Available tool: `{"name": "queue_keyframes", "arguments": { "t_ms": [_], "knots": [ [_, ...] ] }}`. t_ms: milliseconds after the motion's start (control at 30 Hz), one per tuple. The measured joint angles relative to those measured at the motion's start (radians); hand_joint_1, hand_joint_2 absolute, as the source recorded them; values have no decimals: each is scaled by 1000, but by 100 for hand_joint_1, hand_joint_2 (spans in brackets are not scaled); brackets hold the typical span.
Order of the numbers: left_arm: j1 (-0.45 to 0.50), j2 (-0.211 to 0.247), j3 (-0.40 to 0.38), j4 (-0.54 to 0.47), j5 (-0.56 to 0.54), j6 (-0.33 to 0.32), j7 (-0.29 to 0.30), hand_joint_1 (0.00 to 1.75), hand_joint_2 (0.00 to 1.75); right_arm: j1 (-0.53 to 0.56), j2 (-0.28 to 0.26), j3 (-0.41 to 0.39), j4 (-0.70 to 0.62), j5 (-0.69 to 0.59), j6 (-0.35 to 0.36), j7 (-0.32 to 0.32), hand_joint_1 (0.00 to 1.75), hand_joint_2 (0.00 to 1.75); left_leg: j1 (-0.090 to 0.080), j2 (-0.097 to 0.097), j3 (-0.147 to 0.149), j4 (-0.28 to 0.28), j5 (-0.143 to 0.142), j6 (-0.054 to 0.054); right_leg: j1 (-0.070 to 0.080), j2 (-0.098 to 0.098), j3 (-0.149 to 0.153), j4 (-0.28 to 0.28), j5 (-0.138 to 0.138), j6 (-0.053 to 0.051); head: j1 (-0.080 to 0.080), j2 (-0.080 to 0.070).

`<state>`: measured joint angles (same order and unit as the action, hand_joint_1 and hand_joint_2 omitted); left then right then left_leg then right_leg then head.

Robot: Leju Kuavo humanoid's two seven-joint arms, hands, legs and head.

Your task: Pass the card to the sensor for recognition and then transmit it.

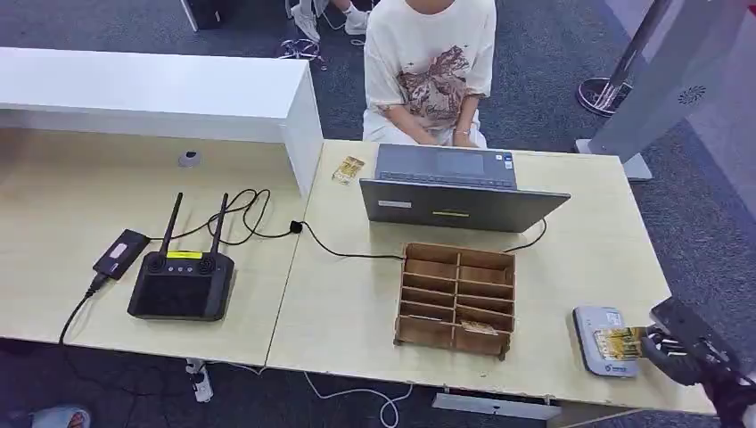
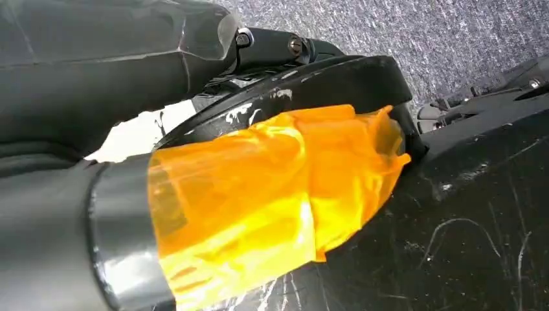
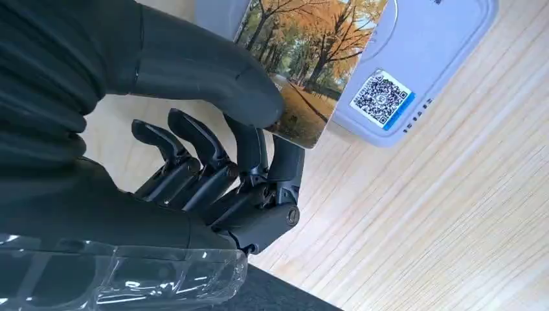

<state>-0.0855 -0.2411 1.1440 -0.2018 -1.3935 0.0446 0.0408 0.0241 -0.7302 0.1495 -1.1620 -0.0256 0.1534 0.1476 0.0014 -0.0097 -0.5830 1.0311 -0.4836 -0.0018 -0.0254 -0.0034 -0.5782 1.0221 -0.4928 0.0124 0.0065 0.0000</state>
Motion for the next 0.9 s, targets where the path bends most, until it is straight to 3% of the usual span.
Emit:
{"name": "queue_keyframes", "arguments": {
  "t_ms": [167, 267, 367, 667, 900],
  "knots": [
    [0, 0, -1, 0, 0, 1, -5, 0, 0, -9, 14, 0, 10, 18, 5, -1, 175, 175, 0, 0, -2, 0, 0, 0, 0, 0, 1, 0, 0, 0, 0, 0],
    [0, 25, -1, 0, 32, -44, -42, 0, 0, -138, 61, 24, 92, 110, 63, -33, 175, 175, 1, 12, 2, -1, 0, 0, 1, 11, -2, 1, 3, -3, 0, 0],
    [-3, 48, -1, 0, 38, -69, -52, 0, 0, -219, 99, 46, 177, 134, 76, -66, 175, 175, 0, 9, 2, -1, 2, -1, 1, 7, -1, 1, 3, -2, 0, 0],
    [2, 66, -1, 0, 39, -67, -54, 0, 0, -294, 143, 56, 262, 117, 89, -95, 175, 175, 0, 5, 0, -1, 3, -2, 1, 4, 0, 1, 3, -2, 0, 0],
    [11, 72, -1, 0, 43, -66, -62, 0, 0, -315, 134, 56, 248, 9, 158, -119, 175, 175, 0, 4, 0, -1, 3, -2, 1, 4, -1, 1, 3, -2, 0, 0]
  ]
}}
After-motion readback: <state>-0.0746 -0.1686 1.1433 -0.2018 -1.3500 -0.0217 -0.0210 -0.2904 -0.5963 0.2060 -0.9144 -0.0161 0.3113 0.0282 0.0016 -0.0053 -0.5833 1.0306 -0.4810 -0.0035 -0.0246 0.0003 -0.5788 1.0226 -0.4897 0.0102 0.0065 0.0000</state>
